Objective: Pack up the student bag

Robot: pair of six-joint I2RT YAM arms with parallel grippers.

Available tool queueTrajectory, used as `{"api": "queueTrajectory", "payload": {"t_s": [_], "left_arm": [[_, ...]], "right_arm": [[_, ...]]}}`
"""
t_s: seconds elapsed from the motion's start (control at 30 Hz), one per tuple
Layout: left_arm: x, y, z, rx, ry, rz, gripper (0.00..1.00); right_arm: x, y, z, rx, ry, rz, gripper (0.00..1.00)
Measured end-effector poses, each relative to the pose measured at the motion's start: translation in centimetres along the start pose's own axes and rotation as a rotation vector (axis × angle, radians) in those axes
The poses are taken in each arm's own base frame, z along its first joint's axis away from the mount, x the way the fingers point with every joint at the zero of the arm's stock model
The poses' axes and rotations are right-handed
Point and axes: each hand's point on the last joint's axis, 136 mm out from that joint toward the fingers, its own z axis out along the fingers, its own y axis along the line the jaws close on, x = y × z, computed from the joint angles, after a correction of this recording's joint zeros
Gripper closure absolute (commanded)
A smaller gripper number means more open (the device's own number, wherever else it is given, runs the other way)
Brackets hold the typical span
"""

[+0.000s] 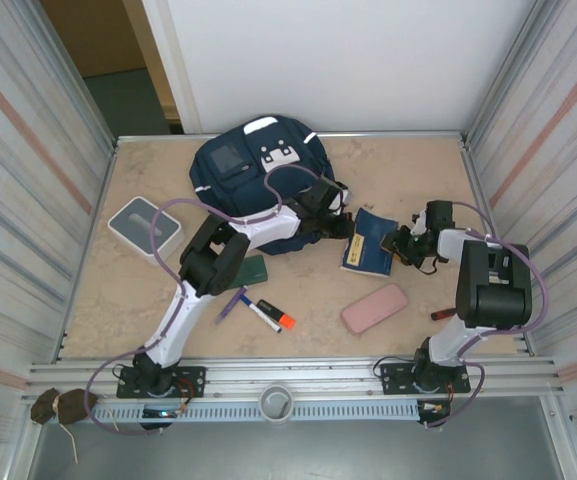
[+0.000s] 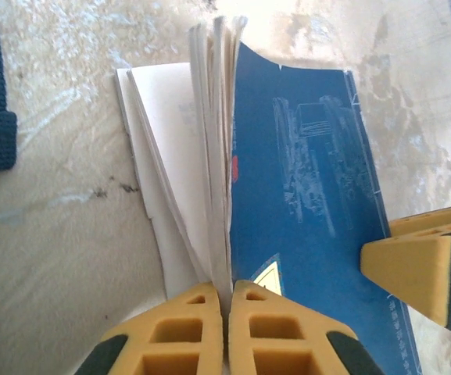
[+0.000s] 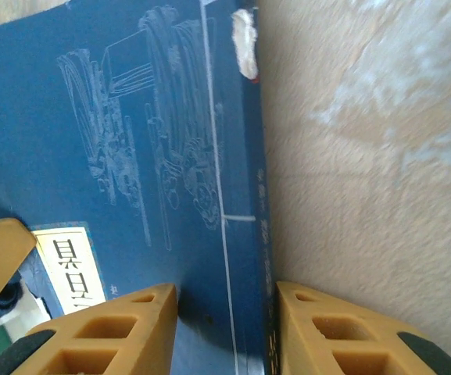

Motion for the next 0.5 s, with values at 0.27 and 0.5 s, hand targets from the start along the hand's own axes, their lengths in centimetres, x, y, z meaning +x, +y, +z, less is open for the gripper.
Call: {"api": "queueTrajectory", "payload": {"t_s": [0.27, 0.5], "left_arm": [[0.2, 0.5, -0.4, 0.025, 0.01, -0.018, 1.0], [-0.2, 0.5, -0.7, 0.039, 0.006, -0.008, 0.77]], "right_arm": [[0.9, 2.0, -1.1, -0.134, -0.016, 0.0, 0.88], [0.3, 3.9, -2.8, -0.225, -0.052, -0.002, 1.0]]}}
